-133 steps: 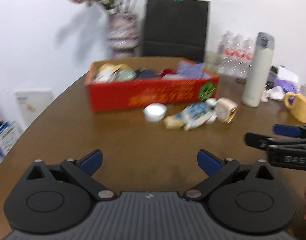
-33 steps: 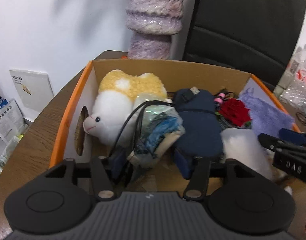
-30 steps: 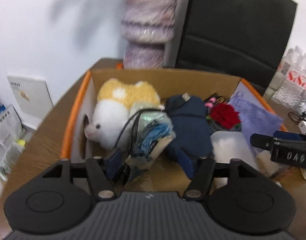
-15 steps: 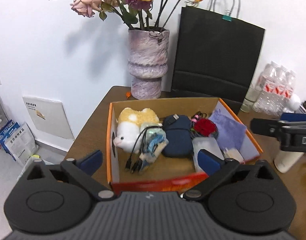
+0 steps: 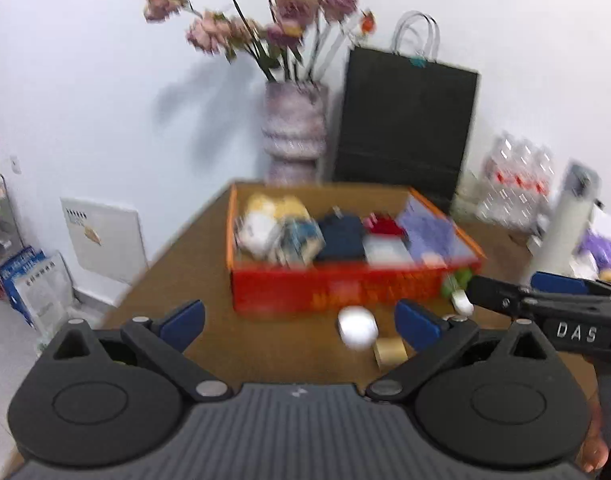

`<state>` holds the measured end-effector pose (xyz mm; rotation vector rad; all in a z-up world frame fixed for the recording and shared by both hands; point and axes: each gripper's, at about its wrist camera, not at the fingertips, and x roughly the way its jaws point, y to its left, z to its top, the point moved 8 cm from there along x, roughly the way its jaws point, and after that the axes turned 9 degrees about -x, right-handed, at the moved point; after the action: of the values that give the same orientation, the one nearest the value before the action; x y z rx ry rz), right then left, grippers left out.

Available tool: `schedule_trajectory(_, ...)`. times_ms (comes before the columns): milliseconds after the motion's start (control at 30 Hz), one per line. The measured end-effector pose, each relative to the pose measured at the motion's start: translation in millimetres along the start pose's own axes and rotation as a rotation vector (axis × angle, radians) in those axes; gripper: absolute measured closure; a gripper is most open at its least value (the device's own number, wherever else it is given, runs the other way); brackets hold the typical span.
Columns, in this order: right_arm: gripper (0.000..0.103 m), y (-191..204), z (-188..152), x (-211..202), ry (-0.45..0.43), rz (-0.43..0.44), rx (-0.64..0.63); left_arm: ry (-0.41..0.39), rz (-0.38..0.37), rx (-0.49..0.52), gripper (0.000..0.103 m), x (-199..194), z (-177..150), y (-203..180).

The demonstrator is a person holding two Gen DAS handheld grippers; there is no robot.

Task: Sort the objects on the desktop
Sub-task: 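Move both tools back toward the caps and sponge on the table, then grasp the yellow sponge with right tool while left grasps white bottle cap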

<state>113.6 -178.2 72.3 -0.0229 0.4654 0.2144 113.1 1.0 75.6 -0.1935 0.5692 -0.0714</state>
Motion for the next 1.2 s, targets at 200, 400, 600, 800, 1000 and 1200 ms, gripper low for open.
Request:
schedule_trajectory(200,0.009,9,-72,-31,0.06,-0.038,0.031,0.014,0.041,-0.014,0.0,-24,-65,15)
schedule_trajectory(400,0.009,20,-123,-57,0.101,-0.057,-0.026,0.009,0.065,0.008,0.0,-53,-101,24)
schedule_trajectory(600,0.009,24,-129,-84,0.081,-0.072,-0.072,-0.006,0.044,0.058,0.0,-68,-112,16)
schedule_trajectory(800,0.012,27,-124,-78,0.081,-0.045,-0.08,0.028,0.034,0.061,0.0,-53,-116,13)
schedule_trajectory(1000,0.02,20,-117,-47,0.111,-0.034,-0.049,0.036,0.054,0.036,0.002,-31,-101,29)
schedule_trajectory(1200,0.031,33,-91,21,0.145,0.077,-0.017,0.02,0.106,0.025,0.002,3,-64,53)
